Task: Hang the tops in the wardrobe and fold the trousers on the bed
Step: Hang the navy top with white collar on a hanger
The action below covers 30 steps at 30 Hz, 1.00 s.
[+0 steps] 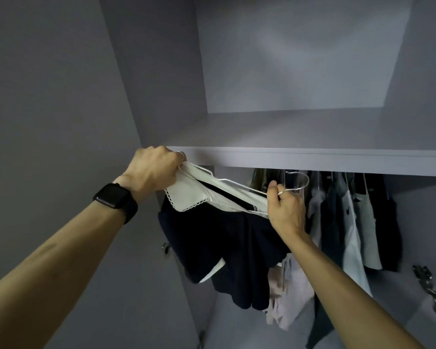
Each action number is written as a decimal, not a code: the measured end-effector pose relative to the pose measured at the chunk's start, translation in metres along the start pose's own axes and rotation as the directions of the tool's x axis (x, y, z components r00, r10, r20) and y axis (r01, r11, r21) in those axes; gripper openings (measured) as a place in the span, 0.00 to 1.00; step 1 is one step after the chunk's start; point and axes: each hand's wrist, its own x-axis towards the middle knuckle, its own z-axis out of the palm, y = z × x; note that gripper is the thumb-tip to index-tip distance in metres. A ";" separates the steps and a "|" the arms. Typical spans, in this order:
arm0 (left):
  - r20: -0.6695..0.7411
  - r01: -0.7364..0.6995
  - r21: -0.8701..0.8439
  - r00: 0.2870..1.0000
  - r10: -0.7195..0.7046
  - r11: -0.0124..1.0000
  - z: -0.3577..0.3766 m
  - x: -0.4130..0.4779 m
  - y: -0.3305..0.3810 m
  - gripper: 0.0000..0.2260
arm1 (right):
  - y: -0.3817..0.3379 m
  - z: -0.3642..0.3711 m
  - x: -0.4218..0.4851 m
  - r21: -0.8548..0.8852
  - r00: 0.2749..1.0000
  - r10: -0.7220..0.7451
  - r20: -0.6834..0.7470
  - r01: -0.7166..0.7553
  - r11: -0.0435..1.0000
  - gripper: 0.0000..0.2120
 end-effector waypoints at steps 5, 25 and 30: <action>0.057 0.082 -0.064 0.995 -0.079 0.995 0.000 0.022 0.010 0.18 | -0.010 -0.016 0.011 -0.140 0.987 -0.157 0.037 0.161 0.977 0.29; 0.689 0.601 -0.722 0.674 -0.266 -0.344 0.012 0.038 0.048 0.08 | 0.004 -0.041 0.001 -0.105 0.978 0.030 0.207 -0.009 0.994 0.25; 0.583 0.584 -0.812 0.809 -0.075 -0.010 -0.002 0.038 0.036 0.09 | 0.003 -0.043 0.003 -0.053 0.981 -0.002 0.194 0.012 0.999 0.27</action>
